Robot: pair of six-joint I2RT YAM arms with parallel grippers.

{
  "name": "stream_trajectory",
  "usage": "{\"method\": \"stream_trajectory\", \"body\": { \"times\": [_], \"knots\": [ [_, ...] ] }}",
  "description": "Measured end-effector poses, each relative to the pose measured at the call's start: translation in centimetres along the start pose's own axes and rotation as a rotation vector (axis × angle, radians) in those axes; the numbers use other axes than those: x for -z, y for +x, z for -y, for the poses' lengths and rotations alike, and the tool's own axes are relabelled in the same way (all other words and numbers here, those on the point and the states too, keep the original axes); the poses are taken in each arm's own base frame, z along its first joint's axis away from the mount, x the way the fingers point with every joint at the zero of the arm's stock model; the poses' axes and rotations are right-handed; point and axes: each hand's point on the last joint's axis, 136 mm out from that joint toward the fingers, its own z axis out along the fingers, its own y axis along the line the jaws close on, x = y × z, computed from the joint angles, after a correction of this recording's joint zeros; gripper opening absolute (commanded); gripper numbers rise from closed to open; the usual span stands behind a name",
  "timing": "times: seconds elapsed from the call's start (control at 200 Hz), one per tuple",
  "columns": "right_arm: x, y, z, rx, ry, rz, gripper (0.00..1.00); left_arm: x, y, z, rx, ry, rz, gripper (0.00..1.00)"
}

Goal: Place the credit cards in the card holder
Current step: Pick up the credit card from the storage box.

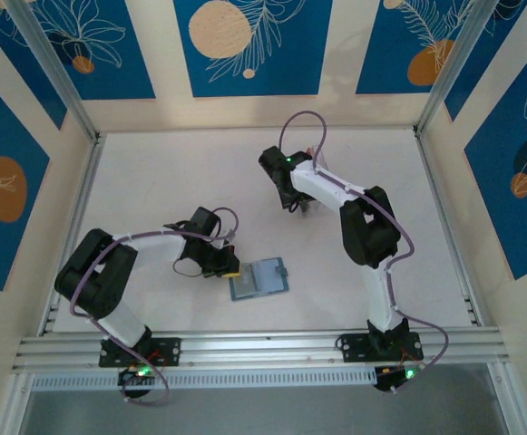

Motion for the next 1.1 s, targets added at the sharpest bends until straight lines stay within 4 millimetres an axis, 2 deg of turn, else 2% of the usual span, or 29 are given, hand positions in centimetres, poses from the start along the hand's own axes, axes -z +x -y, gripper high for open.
{"method": "stream_trajectory", "body": {
  "times": [0.305,0.725,1.1],
  "knots": [
    [-0.3,-0.3,1.1,0.02,0.085,0.006,0.69,0.0,0.0,0.0,0.0,0.0,0.001,0.0],
    [-1.7,0.2,0.8,0.054,0.121,-0.021,0.66,0.0,0.1,0.0,-0.001,0.001,0.002,0.0],
    [-1.9,0.0,1.3,0.071,0.143,-0.018,0.54,0.0,0.1,-0.1,-0.002,0.002,0.003,0.0]
  ]
}}
